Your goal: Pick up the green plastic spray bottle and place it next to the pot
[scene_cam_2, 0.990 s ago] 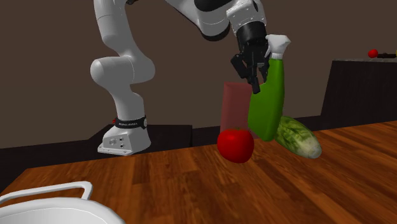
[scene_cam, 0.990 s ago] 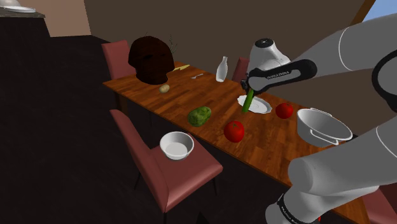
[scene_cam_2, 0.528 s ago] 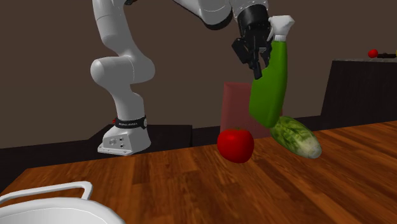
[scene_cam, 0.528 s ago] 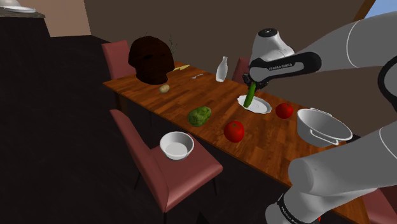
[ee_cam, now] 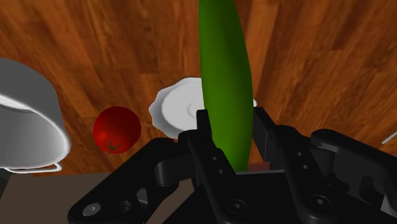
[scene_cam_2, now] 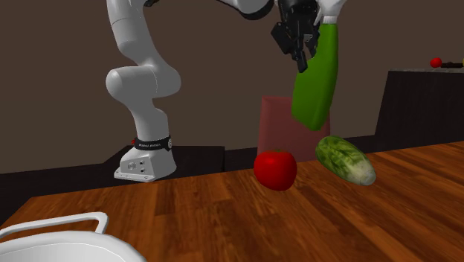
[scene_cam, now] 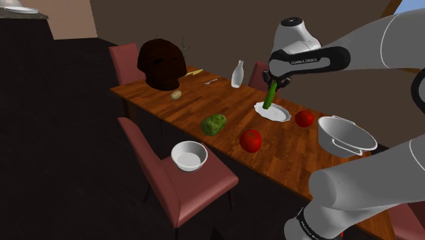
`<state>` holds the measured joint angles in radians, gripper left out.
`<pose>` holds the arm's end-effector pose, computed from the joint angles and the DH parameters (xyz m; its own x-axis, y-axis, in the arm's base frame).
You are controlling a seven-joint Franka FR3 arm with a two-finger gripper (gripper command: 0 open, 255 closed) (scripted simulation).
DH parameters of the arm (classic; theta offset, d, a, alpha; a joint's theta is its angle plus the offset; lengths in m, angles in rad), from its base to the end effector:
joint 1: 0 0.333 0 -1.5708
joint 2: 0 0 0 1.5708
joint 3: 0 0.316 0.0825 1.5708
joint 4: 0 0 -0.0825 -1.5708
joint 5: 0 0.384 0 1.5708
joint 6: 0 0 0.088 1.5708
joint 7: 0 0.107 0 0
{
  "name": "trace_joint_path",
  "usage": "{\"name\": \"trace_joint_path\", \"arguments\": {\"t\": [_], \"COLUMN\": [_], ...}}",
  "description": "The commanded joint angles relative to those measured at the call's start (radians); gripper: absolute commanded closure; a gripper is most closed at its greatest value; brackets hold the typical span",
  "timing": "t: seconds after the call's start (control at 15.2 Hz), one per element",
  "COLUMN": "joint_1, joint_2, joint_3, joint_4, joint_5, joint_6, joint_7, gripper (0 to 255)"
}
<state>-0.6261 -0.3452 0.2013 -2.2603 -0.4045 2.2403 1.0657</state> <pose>0.4356 -0.2010 0.5325 0.2397 -0.8336 0.4977 -0.9595 -0.2816 -0.0096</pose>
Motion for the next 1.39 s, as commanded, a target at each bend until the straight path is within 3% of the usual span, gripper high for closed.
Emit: {"name": "trace_joint_path", "arguments": {"t": [0.0, 0.99, 1.32], "joint_1": [0.001, 0.01, -0.007], "joint_2": [0.0, -0.005, -0.127], "joint_3": [-0.002, -0.007, -0.1], "joint_4": [0.027, 0.213, 0.093], "joint_5": [0.008, 0.049, 0.067], "joint_6": [-0.025, -0.205, -0.169], "joint_7": [-0.014, -0.093, -0.205], "gripper": [255, 255, 255]}}
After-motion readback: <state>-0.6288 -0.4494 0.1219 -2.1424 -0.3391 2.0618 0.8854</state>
